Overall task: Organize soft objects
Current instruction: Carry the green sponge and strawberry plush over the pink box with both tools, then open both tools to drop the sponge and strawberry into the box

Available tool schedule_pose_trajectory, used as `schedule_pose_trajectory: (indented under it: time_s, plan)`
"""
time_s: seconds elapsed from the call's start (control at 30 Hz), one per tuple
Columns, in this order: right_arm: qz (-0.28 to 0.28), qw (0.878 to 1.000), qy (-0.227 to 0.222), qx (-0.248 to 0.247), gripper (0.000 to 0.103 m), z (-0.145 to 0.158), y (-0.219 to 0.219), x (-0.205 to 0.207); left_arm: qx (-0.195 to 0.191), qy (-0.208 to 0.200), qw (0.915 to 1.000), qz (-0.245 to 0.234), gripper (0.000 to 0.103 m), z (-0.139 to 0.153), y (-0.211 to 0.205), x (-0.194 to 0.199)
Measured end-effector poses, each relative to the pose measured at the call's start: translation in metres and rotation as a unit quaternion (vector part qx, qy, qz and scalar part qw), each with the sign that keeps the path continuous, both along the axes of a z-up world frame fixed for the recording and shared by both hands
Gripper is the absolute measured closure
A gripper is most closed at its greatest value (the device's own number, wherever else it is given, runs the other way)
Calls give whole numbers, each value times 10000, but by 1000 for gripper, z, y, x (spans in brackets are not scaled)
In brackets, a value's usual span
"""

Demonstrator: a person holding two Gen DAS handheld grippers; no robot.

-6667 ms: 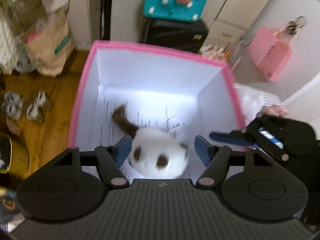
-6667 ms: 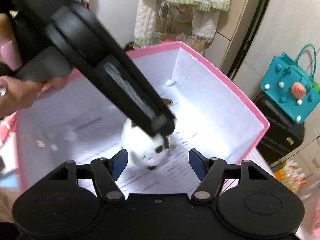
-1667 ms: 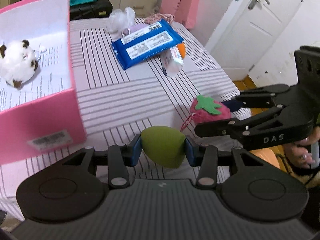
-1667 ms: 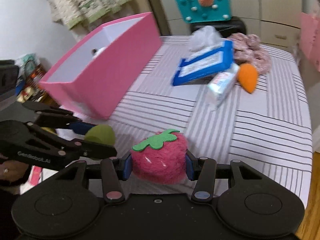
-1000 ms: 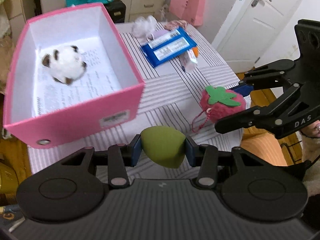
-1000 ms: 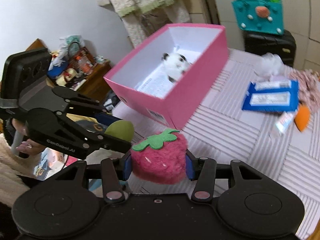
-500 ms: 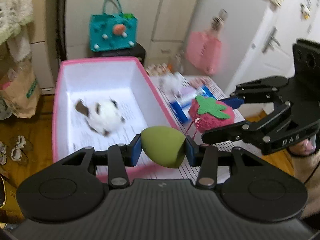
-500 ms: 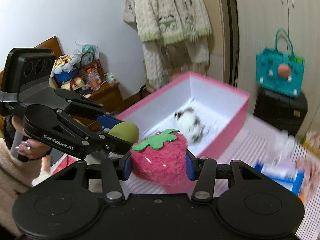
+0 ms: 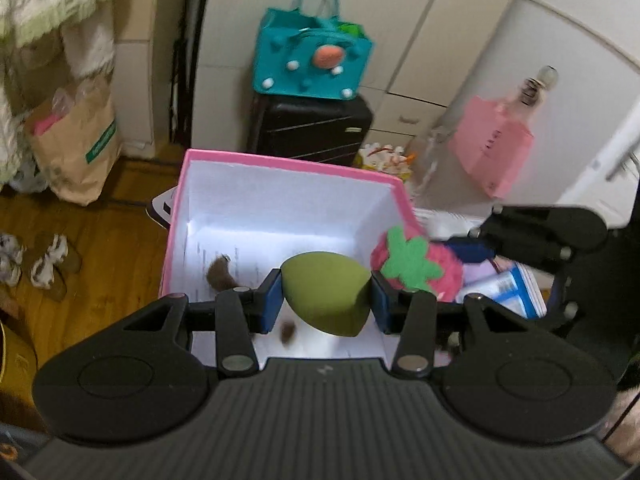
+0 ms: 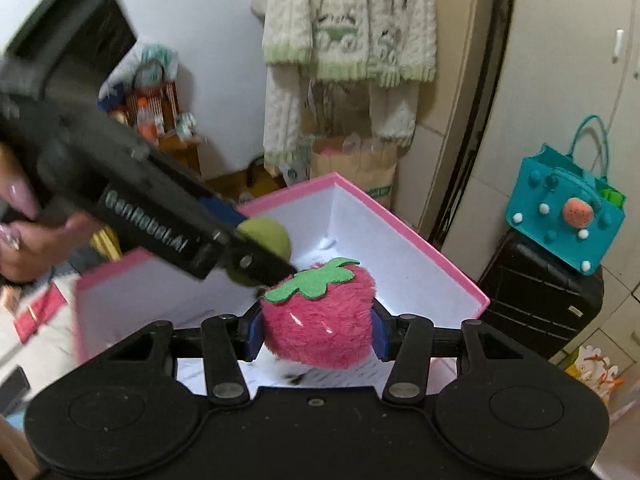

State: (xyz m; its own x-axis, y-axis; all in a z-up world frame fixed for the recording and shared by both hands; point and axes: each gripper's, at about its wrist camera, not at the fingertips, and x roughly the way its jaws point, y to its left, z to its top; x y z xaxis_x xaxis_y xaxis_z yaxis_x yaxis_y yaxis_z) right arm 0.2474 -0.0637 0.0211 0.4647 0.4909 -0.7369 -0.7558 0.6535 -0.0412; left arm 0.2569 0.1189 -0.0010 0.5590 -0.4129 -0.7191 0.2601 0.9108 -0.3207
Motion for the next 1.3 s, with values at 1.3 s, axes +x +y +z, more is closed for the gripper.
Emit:
schedule_pose_trajectory:
  time_s: [1.3]
  plan:
    - [-599, 9975, 98, -352, 27, -11, -10, 18, 612, 296, 9976, -94, 36, -24, -12, 36]
